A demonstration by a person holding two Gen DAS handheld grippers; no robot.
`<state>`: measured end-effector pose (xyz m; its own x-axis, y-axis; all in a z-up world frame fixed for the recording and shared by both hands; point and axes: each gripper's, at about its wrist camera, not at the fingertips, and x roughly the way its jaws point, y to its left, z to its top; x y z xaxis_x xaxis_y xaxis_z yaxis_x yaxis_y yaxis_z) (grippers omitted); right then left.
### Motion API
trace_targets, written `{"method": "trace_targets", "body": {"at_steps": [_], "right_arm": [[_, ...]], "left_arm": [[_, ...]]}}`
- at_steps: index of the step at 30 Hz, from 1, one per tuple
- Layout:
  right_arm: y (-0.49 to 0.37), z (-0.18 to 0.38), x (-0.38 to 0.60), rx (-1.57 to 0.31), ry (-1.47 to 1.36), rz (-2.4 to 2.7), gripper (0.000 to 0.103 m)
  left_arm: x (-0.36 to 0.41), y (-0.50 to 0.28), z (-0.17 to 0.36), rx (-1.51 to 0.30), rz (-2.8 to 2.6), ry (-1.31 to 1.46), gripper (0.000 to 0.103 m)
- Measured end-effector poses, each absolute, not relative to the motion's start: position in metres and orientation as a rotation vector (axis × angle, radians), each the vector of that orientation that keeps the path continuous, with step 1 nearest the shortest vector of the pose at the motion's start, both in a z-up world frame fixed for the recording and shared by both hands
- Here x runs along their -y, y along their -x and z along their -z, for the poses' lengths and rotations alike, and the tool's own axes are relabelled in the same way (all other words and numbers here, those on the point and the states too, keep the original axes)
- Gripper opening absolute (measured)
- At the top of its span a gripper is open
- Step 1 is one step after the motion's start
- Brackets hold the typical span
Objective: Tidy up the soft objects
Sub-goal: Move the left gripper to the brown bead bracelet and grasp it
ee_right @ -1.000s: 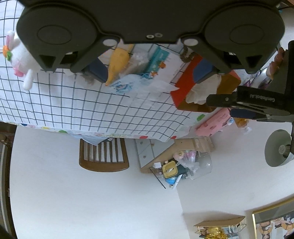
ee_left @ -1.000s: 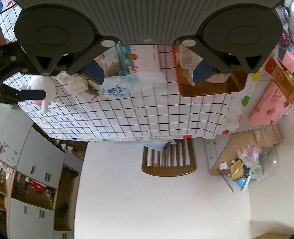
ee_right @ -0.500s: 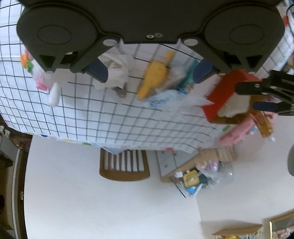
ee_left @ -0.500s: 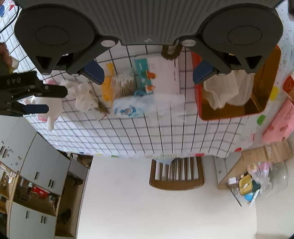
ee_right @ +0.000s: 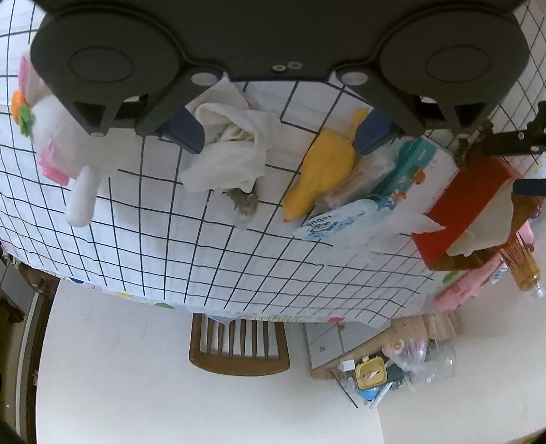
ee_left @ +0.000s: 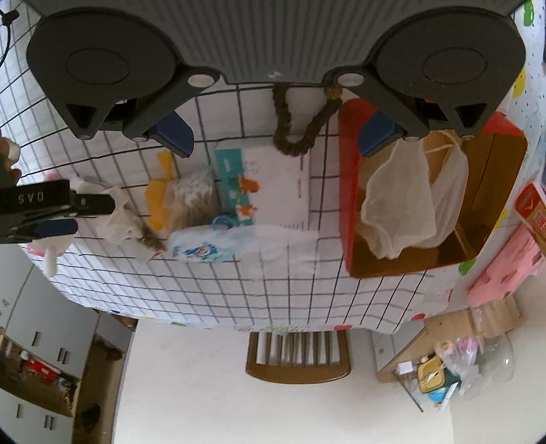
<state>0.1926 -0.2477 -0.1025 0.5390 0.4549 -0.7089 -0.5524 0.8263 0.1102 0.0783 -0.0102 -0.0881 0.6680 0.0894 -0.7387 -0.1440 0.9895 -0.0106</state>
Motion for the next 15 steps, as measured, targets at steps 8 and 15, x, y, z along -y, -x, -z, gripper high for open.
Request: {"method": "trace_targets", "body": {"at_steps": [8,15], "right_arm": [[-0.204,0.112,0.243,-0.817,0.165,-0.606,0.088],[-0.207,0.115,0.243,-0.831,0.177,-0.621,0.086]], "left_arm": [[0.012,-0.073,0.105,-0.846,-0.161,0.066,0.103],[0.017,-0.073,0.11,-0.857,-0.153,0.078,0.102]]}}
